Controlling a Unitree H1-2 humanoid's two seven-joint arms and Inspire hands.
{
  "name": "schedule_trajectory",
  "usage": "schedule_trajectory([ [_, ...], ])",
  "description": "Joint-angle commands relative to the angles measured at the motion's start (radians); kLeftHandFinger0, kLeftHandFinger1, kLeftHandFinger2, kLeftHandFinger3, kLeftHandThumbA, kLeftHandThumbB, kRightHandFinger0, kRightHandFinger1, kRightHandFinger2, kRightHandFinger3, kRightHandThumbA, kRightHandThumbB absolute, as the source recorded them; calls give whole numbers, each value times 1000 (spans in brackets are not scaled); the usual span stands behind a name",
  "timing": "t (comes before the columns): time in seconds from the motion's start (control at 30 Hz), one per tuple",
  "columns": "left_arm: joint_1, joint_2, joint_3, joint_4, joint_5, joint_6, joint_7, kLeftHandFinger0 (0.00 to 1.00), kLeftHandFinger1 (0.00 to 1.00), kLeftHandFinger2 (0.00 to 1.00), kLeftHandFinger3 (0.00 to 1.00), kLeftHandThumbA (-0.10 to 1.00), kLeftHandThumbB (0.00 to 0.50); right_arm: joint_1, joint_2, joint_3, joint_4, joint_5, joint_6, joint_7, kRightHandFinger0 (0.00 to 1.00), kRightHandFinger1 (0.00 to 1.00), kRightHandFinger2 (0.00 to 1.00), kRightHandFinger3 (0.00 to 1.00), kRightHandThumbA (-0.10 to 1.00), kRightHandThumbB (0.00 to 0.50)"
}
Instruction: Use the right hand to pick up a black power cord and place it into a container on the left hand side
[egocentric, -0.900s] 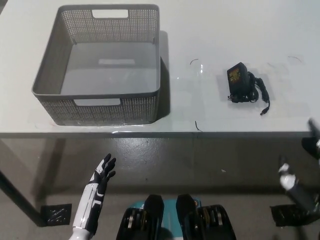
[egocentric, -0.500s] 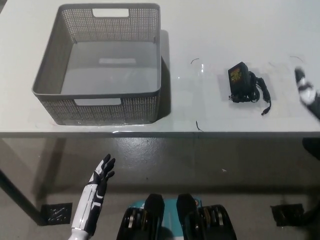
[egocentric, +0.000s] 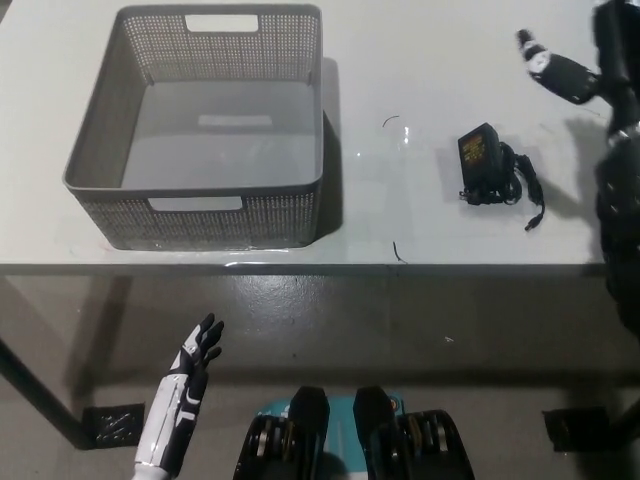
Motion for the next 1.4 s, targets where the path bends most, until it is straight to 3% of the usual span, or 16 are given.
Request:
schedule_trajectory([
  [0.0,5,8,4,-39,34,-48,24,1000,1000,1000,1000,1000,234,-171,-27,41,171,-4,27,22,1000,1000,1000,1000,1000,443],
  [0.17,16,10,8,-37,37,-55,28,1000,1000,1000,1000,1000,232,-261,2,87,383,28,49,55,1000,1000,1000,1000,1000,498],
  [0.53,53,26,35,-68,42,-62,47,1000,1000,1000,1000,1000,211,-406,96,155,812,69,-20,-36,1000,1000,1000,1000,1000,500],
  [0.93,55,19,47,-68,53,-62,47,1000,1000,1000,1000,1000,251,-399,129,146,950,159,-7,7,1000,1000,1000,1000,1000,500],
  [1.37,41,25,54,-74,33,-60,38,1000,1000,1000,1000,1000,245,-387,114,194,985,174,-3,3,1000,1000,1000,1000,964,500],
])
